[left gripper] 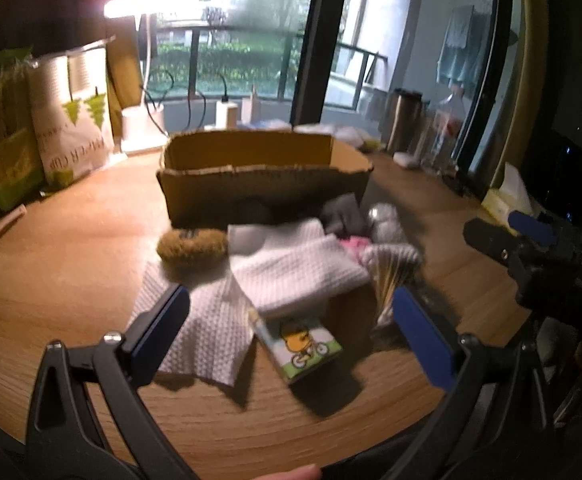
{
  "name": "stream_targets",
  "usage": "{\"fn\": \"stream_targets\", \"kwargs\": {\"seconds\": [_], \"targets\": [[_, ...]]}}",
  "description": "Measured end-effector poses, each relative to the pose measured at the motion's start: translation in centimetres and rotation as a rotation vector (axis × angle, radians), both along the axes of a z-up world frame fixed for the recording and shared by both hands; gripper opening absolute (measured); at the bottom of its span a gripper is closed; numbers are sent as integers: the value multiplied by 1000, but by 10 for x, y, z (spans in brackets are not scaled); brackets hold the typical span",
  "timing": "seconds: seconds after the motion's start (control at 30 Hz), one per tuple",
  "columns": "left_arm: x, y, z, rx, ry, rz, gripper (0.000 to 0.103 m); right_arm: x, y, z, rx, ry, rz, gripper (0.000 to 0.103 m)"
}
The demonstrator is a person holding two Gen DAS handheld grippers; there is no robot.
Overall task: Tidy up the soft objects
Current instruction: 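Lower the right gripper onto the cotton swab pack and close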
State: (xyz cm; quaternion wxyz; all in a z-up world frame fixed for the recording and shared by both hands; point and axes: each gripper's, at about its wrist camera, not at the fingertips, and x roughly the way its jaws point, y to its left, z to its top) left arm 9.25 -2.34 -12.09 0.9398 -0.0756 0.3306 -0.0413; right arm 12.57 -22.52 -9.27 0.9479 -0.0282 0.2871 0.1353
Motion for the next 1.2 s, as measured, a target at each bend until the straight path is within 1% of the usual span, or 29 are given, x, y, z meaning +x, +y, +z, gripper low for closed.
{"fn": "stream_targets", "kwargs": {"seconds": [0.13,0.3,0.5,0.57,0.6,0.67,0.77,0.83,0.87,0.9,1.1,1.13,1.17,1.2], "targets": [[8,-5,-15,14,43,-18,102,7,-2,-12,7,33,-3,101],[19,-9,-36,21,123,-21,102,13,-5,-22,23,63,-4,101],[26,-15,-44,37,156,-33,101,20,-5,-37,28,107,22,101],[28,-19,-47,51,171,-40,95,22,-3,-43,26,124,36,101],[29,-20,-49,57,182,-45,89,23,-3,-45,25,130,42,101],[30,-20,-52,67,199,-49,88,24,0,-49,27,140,56,101],[30,-21,-53,74,204,-54,85,26,2,-53,41,157,81,101],[31,-23,-54,78,209,-61,74,27,5,-56,51,172,98,101],[31,-23,-56,78,217,-63,72,27,6,-57,54,176,103,101],[32,-23,-57,78,226,-64,68,28,8,-58,58,183,112,101],[29,-24,-56,81,227,-76,60,31,19,-63,83,205,153,101],[28,-23,-56,80,226,-77,59,32,19,-64,86,210,157,98],[27,-23,-55,78,224,-79,58,33,21,-66,84,215,161,92],[26,-23,-55,77,222,-81,57,34,23,-67,80,221,165,90]]}}
